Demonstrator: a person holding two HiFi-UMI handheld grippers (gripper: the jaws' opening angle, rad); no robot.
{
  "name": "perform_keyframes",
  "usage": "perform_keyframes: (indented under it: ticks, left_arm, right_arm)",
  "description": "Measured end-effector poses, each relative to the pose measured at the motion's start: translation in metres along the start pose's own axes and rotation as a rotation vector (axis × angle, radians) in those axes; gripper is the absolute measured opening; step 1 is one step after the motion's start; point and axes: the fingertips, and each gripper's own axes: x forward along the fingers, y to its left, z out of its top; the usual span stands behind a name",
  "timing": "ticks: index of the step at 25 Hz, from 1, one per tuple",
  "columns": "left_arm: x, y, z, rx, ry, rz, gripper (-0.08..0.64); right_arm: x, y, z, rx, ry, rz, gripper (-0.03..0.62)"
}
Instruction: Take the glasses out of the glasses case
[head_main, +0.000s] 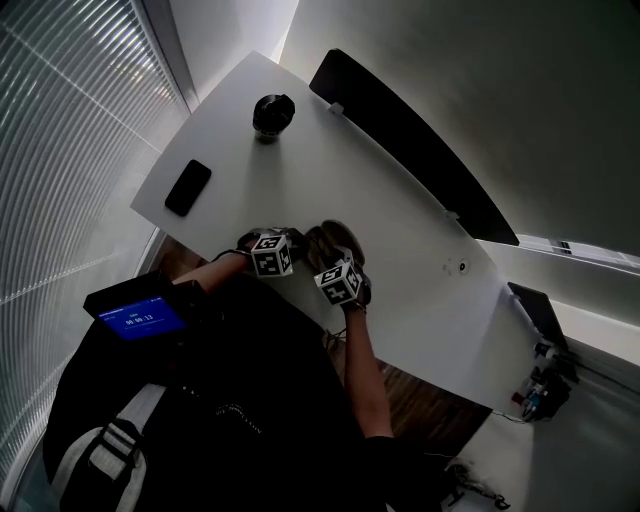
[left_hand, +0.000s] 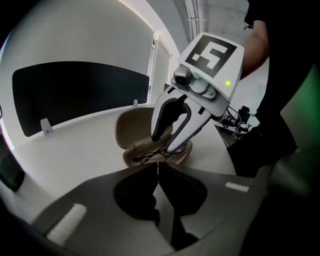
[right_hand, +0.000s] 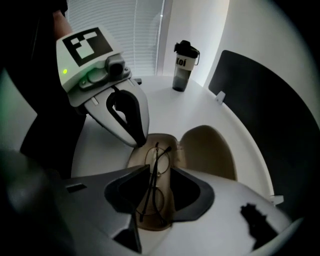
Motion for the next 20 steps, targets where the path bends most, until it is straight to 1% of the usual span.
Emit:
perform_keyframes:
  ticks: [5,11,14,16,20]
  left_arm:
    - [0.001,-0.001,0.003,-0.004,-0.001,0.003,0.018]
    - [0.002,-0.001,0.001,0.002,-0.005,0.002,0.018]
    - [0.003,-0.001,0.001,0.005,-0.006,0.004,0.018]
    - [0.003,0.000,0.001,0.005,-0.007,0.002,0.018]
    - [0.003,0.000,0.000,0.005,-0.005,0.004,0.018]
  right_arm:
    - [0.014,0.014,-0.014,-0.015,0.057,0.059,0.138]
    - [0.017,0.015,-0.015,0.012,0.053,0.069,0.138]
    - [0.018,0.016,-0.015,0.018,0.054,0.071,0.121]
    - [0.018,0.018,-0.015,0.016,0.052,0.060,0.106]
    - [0.018,0.018,-0.014,0.017,0.057,0.035,0.097]
